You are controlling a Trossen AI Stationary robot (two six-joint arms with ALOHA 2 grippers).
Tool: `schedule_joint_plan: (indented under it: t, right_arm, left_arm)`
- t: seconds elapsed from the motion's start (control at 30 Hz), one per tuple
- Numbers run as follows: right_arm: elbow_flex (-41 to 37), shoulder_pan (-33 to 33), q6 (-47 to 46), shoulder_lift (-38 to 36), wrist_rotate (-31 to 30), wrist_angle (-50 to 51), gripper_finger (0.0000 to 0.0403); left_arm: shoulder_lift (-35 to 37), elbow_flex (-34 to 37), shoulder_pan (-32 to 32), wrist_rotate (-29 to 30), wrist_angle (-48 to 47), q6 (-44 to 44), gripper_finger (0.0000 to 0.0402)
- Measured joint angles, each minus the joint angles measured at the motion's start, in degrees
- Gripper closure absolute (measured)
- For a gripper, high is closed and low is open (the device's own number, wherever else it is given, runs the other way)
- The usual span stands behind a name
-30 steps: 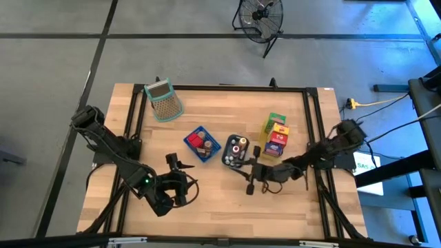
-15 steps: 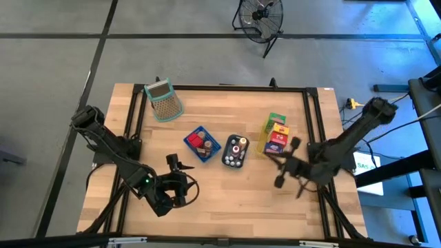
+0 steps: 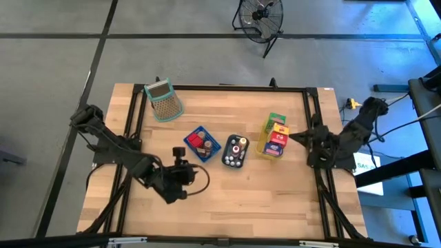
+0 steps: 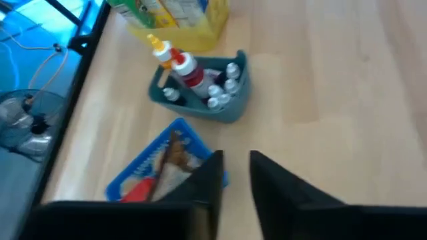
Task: Pick & Place Kitchen Items
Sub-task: Return to Home Position
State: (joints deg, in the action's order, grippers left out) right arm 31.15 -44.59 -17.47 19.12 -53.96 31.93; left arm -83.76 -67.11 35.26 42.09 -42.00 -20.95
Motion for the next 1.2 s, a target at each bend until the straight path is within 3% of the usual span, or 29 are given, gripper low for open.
schedule_joint_plan:
  t: [0.13, 0.33, 0.53, 0.8, 0.97, 1.2]
  right_arm:
    - [-4.04, 0.10, -0.17, -7.69, 2.19, -0.44, 0.0400]
    - [-12.03, 0.10, 3.92, -14.46, 3.27, -8.18, 0.0400]
    - [-19.45, 0.15, 16.23, -16.89, 9.07, -22.99, 0.0400]
    - [-25.83, 2.84, 16.69, -16.94, 11.26, -28.40, 0.0400]
    - [-30.66, 4.96, 17.02, -16.93, 14.19, -35.68, 0.0400]
    - [-30.66, 8.02, 18.05, -16.57, 16.83, -36.03, 0.0401]
  left_arm:
    - [2.73, 0.00, -2.90, 0.19, -3.05, 2.59, 0.0392]
    - [13.45, 4.02, -5.91, -0.61, -1.13, 5.71, 0.0399]
    - [26.39, 16.89, -9.16, -9.83, 14.21, 10.63, 0.0400]
    - [40.72, 36.08, -14.33, -24.49, 34.50, 15.82, 0.0400]
    - [48.30, 45.08, -14.36, -26.32, 43.17, 16.24, 0.0400]
    - [55.72, 52.25, -12.94, -26.80, 45.17, 15.78, 0.0400]
